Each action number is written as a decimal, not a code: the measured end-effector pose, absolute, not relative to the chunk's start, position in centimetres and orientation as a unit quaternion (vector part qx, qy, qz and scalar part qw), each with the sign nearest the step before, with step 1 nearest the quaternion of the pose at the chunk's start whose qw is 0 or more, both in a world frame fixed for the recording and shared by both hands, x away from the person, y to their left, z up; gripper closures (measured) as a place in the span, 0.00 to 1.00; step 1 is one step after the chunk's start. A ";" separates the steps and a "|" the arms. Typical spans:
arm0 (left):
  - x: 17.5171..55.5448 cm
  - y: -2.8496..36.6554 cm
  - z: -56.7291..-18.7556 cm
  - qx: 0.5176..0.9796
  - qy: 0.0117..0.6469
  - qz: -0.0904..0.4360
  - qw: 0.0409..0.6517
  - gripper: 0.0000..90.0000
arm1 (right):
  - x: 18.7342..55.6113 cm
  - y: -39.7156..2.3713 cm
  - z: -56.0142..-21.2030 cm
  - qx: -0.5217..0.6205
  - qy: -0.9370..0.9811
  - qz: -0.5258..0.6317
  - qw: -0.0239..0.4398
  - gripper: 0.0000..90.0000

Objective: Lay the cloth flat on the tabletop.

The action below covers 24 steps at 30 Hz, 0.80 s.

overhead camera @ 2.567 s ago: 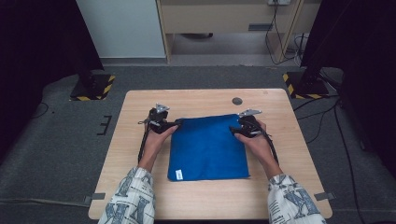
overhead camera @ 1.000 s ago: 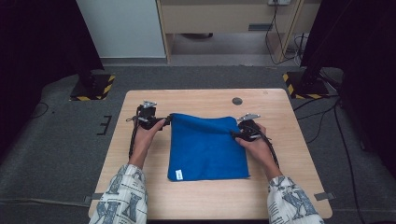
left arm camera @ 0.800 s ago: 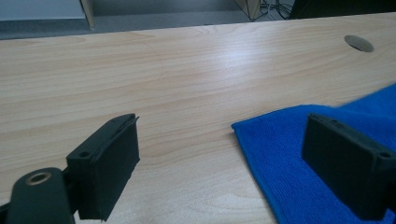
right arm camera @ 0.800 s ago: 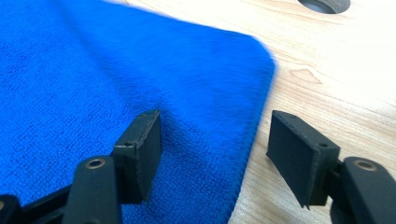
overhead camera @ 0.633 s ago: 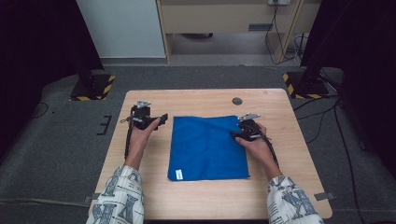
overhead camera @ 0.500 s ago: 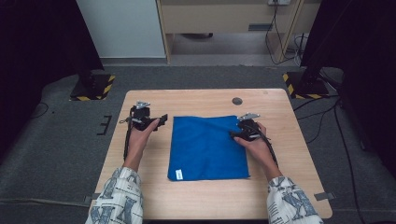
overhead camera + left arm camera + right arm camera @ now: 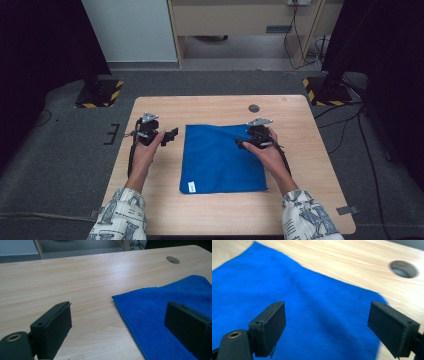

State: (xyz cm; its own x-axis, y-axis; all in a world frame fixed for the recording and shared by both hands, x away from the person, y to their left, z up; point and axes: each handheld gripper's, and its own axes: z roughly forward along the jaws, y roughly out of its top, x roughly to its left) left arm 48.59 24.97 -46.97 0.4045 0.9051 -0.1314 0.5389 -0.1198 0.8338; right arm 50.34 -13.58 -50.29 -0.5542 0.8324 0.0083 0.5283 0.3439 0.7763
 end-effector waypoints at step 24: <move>46.7 25.9 -48.7 0.716 0.498 0.199 0.447 0.09 | 45.8 -3.9 -49.0 0.309 0.851 0.410 0.114 0.23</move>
State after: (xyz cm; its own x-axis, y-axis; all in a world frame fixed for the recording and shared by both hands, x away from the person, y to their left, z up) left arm 46.74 25.91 -48.73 0.4251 0.8910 -0.1594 0.5342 -0.1047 0.8389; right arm 45.82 -3.88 -48.97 -0.7825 0.6198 0.0593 0.4328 0.4730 0.7674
